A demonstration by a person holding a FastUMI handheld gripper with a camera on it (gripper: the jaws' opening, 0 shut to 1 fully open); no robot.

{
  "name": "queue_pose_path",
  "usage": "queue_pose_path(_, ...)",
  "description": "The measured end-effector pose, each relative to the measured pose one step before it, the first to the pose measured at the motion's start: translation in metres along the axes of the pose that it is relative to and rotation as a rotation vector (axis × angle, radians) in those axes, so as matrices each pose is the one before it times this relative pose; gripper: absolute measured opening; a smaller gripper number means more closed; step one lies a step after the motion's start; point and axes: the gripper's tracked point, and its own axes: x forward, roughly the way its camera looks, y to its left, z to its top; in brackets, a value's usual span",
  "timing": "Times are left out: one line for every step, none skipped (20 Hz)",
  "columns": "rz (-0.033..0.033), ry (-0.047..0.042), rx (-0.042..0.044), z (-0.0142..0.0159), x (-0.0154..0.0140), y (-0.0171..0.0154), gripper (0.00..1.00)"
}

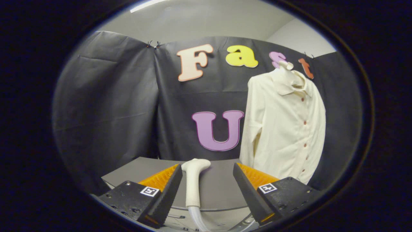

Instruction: Iron the clothes twice with a garment steamer, once on the left side and once on the right side.

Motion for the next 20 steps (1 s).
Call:
queue_pose_path(0.03792,0.07195,0.02451,-0.01229,0.01679,0.00691,0.96)
queue_pose_path(0.02928,0.06062,0.02528,-0.0111,0.01662,0.00539,0.96)
queue_pose_path(0.01818,0.05403,0.00869,-0.00963,0.01524,0.00109,0.96)
queue_pose_path(-0.01952,0.02282,-0.00732,-0.00265,0.015,-0.00518,0.97)
queue_pose_path(-0.01916,0.02128,-0.01192,-0.00318,0.01038,-0.00531,0.97)
queue_pose_path(-0.00112,0.03656,-0.0202,-0.00568,0.01153,-0.00064,0.97)
queue_pose_path(0.0089,0.02765,0.00306,-0.0026,0.00996,0.00495,0.97)
queue_pose_path(0.02946,0.02777,-0.00527,-0.00443,0.0075,0.00821,0.97)
queue_pose_path(0.01565,0.02352,-0.00906,-0.00311,0.00687,0.00759,0.97)
queue_pose_path(0.01502,0.02709,-0.0078,-0.00465,0.00568,0.00575,0.97)
queue_pose_path(0.01006,0.02599,-0.00597,-0.00576,0.00635,0.00386,0.97)
queue_pose_path(-0.00677,0.00919,-0.01765,-0.00229,0.00626,-0.0005,0.97)
queue_pose_path(-0.01086,0.01698,-0.03004,-0.00323,0.00563,0.00181,0.97)
queue_pose_path(-0.02168,0.0081,-0.02487,-0.00058,0.00354,-0.00136,0.97)
queue_pose_path(-0.0126,0.02528,-0.02076,-0.00528,0.00209,-0.00007,0.97)
queue_pose_path(-0.01927,0.0084,-0.00145,-0.00079,0.00183,-0.00212,0.97)
queue_pose_path(0.00175,0.02954,0.00215,-0.00319,0.00737,0.00009,0.96)
queue_pose_path(-0.02052,0.04269,-0.00096,-0.00759,0.00361,-0.0032,0.79)
queue_pose_path(0.00343,0.05889,0.02437,-0.00883,0.00313,-0.00093,0.73)
queue_pose_path(0.00259,0.00343,0.04419,0.00139,-0.00848,0.00142,0.68)
